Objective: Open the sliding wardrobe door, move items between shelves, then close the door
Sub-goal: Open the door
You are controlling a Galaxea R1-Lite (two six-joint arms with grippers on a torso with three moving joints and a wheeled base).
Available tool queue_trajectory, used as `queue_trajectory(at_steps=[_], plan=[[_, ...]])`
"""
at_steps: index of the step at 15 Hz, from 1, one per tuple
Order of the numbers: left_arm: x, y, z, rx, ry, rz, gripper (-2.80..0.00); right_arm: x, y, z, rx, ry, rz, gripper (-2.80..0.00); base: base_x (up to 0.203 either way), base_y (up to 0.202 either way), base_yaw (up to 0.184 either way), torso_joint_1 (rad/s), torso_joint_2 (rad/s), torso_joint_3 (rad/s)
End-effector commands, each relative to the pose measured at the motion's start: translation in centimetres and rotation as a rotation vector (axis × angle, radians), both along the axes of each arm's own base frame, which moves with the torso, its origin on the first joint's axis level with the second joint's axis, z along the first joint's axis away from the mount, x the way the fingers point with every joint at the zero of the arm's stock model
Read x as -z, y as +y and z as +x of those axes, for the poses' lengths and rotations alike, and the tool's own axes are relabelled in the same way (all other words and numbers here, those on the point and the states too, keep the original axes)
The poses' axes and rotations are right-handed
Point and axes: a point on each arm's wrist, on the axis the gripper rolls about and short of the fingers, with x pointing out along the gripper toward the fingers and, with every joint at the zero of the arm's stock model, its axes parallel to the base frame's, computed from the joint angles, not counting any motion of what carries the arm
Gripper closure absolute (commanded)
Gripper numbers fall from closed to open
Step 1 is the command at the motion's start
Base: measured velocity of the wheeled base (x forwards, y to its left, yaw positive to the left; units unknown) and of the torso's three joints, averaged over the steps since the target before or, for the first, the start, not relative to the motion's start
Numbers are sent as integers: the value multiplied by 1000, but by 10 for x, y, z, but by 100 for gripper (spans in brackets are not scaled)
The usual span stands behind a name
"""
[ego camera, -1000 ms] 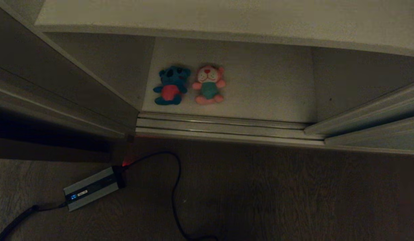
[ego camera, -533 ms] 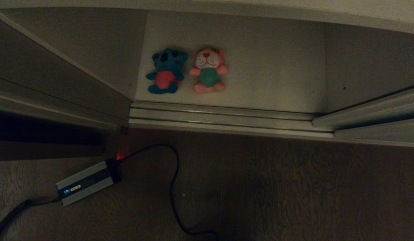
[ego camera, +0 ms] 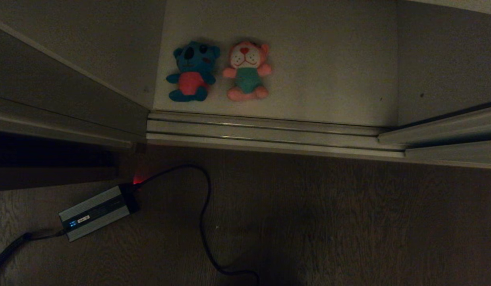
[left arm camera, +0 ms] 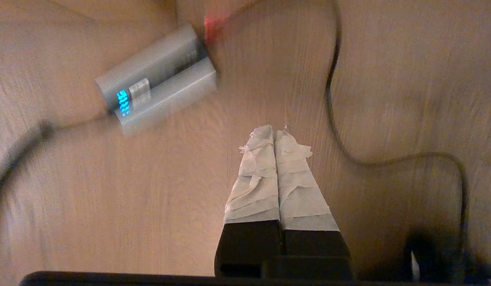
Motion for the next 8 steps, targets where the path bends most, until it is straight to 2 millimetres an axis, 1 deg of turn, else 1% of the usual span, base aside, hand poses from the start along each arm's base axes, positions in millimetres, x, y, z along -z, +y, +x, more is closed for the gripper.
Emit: queue_trajectory(at_steps=[1,3,4,5,6,8], plan=[[-27,-1,-6,46,-66,5,0,1,0,0,-1,2,0,0,0,0,0,0,0,0],[-40,-2,9,74,30,2,0,1,0,0,-1,2,0,0,0,0,0,0,0,0],[-51,-2,21,90,86,-8,0,1,0,0,-1,2,0,0,0,0,0,0,0,0],[-62,-3,38,105,137,-25,0,1,0,0,-1,2,0,0,0,0,0,0,0,0],[-73,-4,59,121,186,-40,0,1,0,0,-1,2,0,0,0,0,0,0,0,0],[-88,-6,103,154,253,-61,0,1,0,0,-1,2,0,0,0,0,0,0,0,0]])
